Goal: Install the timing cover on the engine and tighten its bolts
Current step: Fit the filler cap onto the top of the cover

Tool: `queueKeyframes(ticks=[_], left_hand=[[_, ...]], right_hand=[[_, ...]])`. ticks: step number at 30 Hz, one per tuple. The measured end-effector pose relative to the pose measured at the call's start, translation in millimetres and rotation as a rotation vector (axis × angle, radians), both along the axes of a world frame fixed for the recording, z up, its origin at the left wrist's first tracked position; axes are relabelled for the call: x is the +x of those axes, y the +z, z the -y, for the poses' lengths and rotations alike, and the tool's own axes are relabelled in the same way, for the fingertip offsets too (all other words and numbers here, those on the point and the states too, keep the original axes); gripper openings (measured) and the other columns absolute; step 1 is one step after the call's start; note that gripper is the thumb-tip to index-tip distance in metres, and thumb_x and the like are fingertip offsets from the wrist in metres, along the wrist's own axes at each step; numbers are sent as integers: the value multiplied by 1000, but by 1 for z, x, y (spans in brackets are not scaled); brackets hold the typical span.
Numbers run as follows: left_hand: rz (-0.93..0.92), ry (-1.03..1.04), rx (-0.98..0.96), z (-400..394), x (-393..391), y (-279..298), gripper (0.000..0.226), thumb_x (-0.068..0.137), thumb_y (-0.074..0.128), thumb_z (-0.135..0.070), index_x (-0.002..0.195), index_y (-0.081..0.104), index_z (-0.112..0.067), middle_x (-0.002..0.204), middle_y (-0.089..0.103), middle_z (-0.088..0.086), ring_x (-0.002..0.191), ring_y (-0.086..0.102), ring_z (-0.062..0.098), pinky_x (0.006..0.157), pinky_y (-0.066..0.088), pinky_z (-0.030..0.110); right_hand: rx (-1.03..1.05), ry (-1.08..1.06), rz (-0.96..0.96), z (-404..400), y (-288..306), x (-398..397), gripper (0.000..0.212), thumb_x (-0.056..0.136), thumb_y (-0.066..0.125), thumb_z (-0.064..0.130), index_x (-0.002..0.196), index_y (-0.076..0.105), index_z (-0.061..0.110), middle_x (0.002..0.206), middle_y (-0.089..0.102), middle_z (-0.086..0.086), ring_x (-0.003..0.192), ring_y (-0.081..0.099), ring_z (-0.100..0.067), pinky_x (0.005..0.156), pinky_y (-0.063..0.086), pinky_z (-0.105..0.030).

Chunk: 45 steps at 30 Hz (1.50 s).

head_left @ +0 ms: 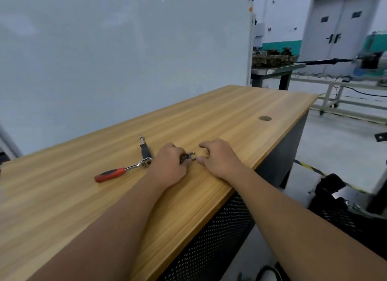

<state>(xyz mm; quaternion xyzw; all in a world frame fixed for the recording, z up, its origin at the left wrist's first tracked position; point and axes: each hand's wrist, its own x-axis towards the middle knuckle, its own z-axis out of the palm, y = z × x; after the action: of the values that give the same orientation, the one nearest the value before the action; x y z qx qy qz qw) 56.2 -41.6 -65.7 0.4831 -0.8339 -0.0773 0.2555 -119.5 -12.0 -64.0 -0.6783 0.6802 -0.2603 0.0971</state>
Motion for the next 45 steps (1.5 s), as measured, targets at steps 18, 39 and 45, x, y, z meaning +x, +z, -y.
queueKeyframes(ticks=[18, 39, 45], left_hand=[[5, -7, -13, -2, -6, -8, 48, 99, 59, -43, 142, 55, -23, 129, 52, 3, 103, 61, 21, 88, 51, 37], [98, -16, -77, 11, -22, -6, 9, 101, 56, -37, 98, 60, -30, 92, 55, -10, 89, 56, 16, 72, 46, 34], [86, -10, -138, 6, -22, -5, 30, 98, 50, -58, 110, 66, -36, 104, 54, -9, 92, 59, 16, 73, 51, 35]], right_hand=[[-214, 85, -30, 2, -13, 10, 11, 100, 64, 18, 98, 69, 9, 98, 64, -8, 90, 61, -24, 78, 53, -37], [-83, -197, 2068, -56, -1, -21, 13, 101, 63, 14, 94, 66, 3, 62, 60, -4, 47, 56, -12, 47, 50, -28], [11, -88, 2221, -79, -5, -38, 33, 106, 52, 34, 83, 53, 11, 62, 48, -4, 44, 44, -13, 42, 38, -27]])
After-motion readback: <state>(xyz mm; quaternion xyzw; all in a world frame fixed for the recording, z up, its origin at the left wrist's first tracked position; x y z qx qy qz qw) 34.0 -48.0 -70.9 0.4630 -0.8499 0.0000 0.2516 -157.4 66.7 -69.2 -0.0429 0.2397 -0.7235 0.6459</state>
